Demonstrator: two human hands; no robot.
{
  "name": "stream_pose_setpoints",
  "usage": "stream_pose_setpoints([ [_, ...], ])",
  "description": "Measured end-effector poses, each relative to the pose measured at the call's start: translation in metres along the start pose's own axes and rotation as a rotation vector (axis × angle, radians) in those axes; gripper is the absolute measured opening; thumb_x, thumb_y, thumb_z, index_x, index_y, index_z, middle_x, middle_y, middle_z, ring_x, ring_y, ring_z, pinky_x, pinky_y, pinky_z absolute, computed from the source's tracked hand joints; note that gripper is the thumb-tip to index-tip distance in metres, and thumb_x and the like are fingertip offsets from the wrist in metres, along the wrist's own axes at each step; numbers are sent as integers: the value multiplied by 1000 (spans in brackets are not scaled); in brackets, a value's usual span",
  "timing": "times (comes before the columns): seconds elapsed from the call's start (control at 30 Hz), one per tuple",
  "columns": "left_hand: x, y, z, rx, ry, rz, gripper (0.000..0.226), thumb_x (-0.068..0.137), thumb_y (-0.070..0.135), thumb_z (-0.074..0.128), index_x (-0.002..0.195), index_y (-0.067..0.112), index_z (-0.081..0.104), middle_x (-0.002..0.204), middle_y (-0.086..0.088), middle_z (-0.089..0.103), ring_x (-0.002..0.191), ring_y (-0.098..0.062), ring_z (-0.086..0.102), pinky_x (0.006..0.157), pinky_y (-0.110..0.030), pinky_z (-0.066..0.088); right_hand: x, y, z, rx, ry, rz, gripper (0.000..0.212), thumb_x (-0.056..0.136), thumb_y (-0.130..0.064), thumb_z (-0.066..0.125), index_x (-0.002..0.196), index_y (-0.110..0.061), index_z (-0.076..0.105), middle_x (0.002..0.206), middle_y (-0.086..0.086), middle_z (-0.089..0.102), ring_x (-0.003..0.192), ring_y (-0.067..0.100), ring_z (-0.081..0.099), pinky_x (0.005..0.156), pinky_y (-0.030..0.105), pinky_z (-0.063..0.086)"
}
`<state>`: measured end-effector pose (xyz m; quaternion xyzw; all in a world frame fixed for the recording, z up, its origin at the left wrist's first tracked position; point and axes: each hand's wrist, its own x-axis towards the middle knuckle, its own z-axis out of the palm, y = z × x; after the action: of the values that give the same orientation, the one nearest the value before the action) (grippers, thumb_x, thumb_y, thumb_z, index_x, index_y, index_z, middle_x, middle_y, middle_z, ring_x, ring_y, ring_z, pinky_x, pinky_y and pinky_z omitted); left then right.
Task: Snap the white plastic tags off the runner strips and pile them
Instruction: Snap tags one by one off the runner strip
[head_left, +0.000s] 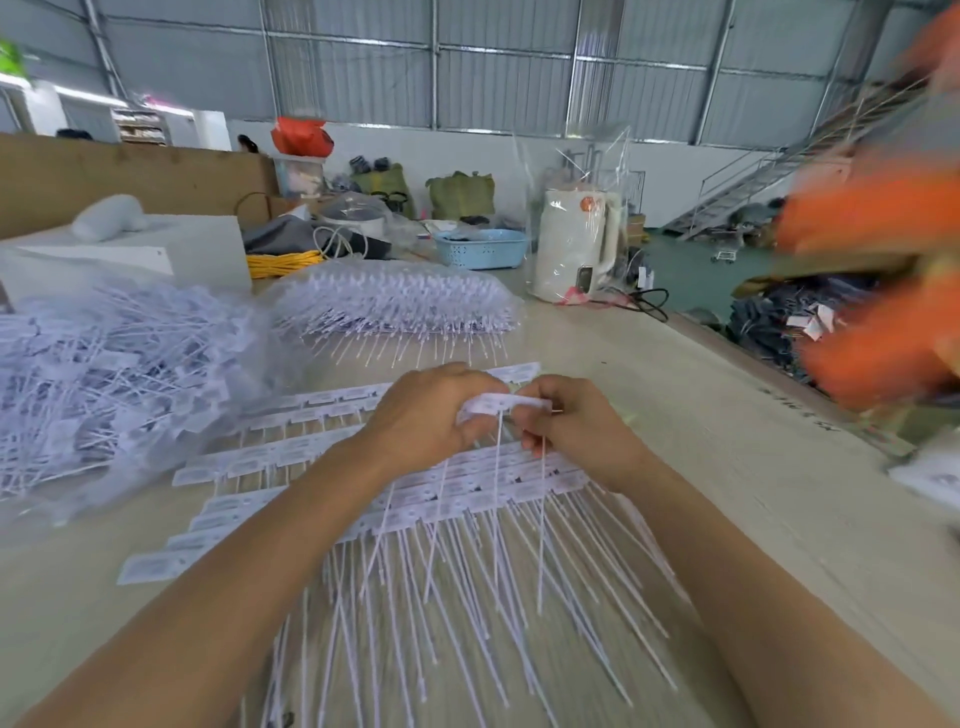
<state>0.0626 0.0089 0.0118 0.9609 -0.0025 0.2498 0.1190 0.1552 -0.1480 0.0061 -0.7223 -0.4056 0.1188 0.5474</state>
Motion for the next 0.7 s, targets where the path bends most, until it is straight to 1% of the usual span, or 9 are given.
stream_pose_setpoints([
  [0.07, -2, 0, -1, 192, 54, 119, 36, 89, 31, 59, 126, 31, 57, 106, 4, 61, 93, -20, 59, 72, -27, 36, -1, -1, 2, 94, -12, 50, 20, 91, 1, 56, 72, -6, 59, 56, 10, 55, 48, 15, 52, 49, 24, 44],
  [0.2, -5, 4, -1, 434, 30, 256, 35, 98, 39, 39, 127, 29, 55, 102, 4, 59, 92, -22, 59, 67, -28, 32, -1, 0, 5, 96, 0, 93, 10, 90, 2, 56, 83, 7, 60, 56, 12, 53, 48, 20, 49, 47, 26, 42],
  [0.27, -5, 5, -3, 448, 3, 255, 36, 99, 42, 34, 126, 29, 54, 101, 6, 58, 90, -21, 60, 63, -26, 31, -2, -1, 6, 43, 21, 85, 8, 89, 4, 58, 85, 11, 61, 55, 11, 52, 45, 18, 49, 44, 24, 43],
  [0.4, -3, 3, -5, 397, -59, 237, 35, 99, 42, 36, 121, 28, 59, 98, 8, 59, 90, -18, 59, 61, -25, 32, -2, -2, 9, -136, 56, -6, 14, 87, 9, 54, 77, 1, 61, 51, 7, 49, 36, 9, 49, 40, 24, 45],
  [0.47, -3, 4, -7, 272, -99, 159, 33, 97, 43, 40, 98, 24, 67, 87, 6, 64, 78, -17, 59, 59, -25, 35, -3, -2, 9, -330, 109, -146, 15, 86, 9, 53, 79, 1, 63, 53, -2, 48, 45, 17, 55, 46, 34, 49],
  [0.57, -3, 10, -12, -245, -141, -40, 44, 94, 35, 53, 52, 24, 57, 66, -1, 61, 44, -5, 43, 50, -22, 30, -3, -6, 8, -431, 191, -306, 13, 87, 7, 54, 79, 3, 63, 56, -1, 49, 50, 29, 60, 44, 32, 49],
  [0.6, -2, 12, -15, -401, -138, -98, 48, 93, 32, 56, 45, 25, 55, 55, -7, 48, 40, -5, 35, 49, -21, 27, -2, -7, 7, -428, 227, -330, 12, 87, 7, 54, 79, 4, 63, 57, 4, 51, 51, 31, 60, 44, 34, 49],
  [0.63, -1, 14, -18, -500, -131, -144, 50, 92, 32, 58, 43, 24, 54, 45, -4, 36, 40, -9, 29, 47, -21, 25, -1, -10, 7, -422, 263, -344, 11, 86, 7, 54, 80, 6, 63, 60, 9, 54, 54, 34, 60, 46, 38, 48],
  [0.7, 2, 17, -24, -576, -129, -210, 47, 89, 37, 61, 45, 19, 54, 45, -1, 33, 40, -12, 25, 44, -19, 25, 1, -12, 8, -433, 305, -362, 9, 85, 8, 54, 81, 5, 62, 65, 11, 56, 57, 34, 59, 48, 36, 42],
])
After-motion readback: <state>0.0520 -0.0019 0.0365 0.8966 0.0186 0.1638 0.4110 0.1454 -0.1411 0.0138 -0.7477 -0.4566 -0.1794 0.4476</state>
